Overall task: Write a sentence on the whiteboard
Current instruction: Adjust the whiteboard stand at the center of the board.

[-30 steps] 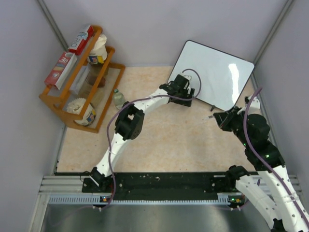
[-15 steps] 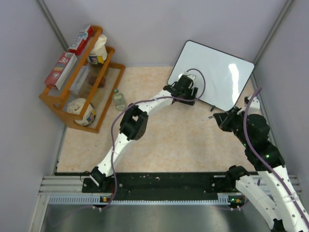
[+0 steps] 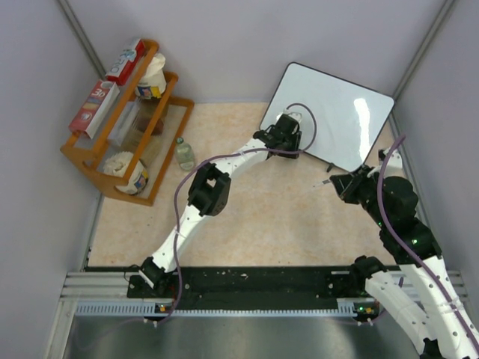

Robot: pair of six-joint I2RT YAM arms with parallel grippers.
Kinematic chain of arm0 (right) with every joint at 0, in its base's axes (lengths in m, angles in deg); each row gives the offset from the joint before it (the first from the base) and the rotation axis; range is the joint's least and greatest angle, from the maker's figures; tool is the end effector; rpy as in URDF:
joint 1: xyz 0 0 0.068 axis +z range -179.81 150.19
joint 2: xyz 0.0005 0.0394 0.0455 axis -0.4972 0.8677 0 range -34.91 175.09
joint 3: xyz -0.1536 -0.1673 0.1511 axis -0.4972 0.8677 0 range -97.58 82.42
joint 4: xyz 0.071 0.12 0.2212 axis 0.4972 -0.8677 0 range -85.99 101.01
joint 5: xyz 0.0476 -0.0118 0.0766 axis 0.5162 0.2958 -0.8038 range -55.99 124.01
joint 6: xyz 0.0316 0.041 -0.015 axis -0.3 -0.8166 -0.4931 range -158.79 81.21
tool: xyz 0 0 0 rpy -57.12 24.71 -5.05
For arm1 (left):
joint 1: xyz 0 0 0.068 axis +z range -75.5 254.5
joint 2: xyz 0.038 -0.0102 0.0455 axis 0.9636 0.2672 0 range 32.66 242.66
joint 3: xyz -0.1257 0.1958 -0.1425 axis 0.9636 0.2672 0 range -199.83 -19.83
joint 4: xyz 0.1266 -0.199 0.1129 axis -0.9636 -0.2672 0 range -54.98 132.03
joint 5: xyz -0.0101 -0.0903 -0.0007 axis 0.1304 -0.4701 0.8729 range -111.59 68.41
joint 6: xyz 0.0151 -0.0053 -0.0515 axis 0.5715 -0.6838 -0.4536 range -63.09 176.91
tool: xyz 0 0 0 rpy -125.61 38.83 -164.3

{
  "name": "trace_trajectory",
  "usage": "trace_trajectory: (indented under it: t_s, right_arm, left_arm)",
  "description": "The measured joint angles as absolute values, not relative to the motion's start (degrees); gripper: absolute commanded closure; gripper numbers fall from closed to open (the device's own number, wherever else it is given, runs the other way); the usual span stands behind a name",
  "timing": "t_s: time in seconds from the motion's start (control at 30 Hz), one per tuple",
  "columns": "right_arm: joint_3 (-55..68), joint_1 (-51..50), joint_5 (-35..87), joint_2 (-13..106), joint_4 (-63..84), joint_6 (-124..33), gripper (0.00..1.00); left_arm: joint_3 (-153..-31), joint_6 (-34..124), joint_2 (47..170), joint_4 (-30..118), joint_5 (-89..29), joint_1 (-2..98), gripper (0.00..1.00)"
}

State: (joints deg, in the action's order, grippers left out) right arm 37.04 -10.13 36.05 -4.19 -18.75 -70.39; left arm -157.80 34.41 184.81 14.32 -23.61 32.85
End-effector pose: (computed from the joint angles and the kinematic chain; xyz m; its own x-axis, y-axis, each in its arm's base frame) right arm 0.1141 0.0395 0.3399 -0.3683 0.4244 -0.8272 -0.1306 0.8573 0.4980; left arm 0.4380 -0.3912 0.1619 -0.7226 0.1309 -0.6788 0.4409 0.8436 -0.3066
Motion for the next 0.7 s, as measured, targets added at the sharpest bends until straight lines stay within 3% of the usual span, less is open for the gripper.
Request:
trace_trajectory:
  t_s: [0.1, 0.27, 0.33, 0.7]
  right_arm:
    - [37.04, -10.15, 35.79, -4.19, -18.77, -70.39, 1.00]
    - [37.04, -10.15, 35.38, -4.28, -18.88, -70.39, 1.00]
    - [37.04, -10.15, 35.29, -4.60, -19.01, -70.39, 1.00]
    - [37.04, -10.17, 34.77, -5.67, -19.08, -70.93, 1.00]
  left_arm:
    - [-158.04, 33.51, 185.01, 13.91, -23.57, 33.25, 0.71]
    - [-158.07, 33.14, 185.05, 13.62, -24.53, 33.64, 0.95]
    - [-157.80, 33.45, 185.03, 13.84, -25.01, 33.64, 1.00]
    - [-140.82, 35.46, 177.08, 25.88, -24.53, 33.49, 1.00]
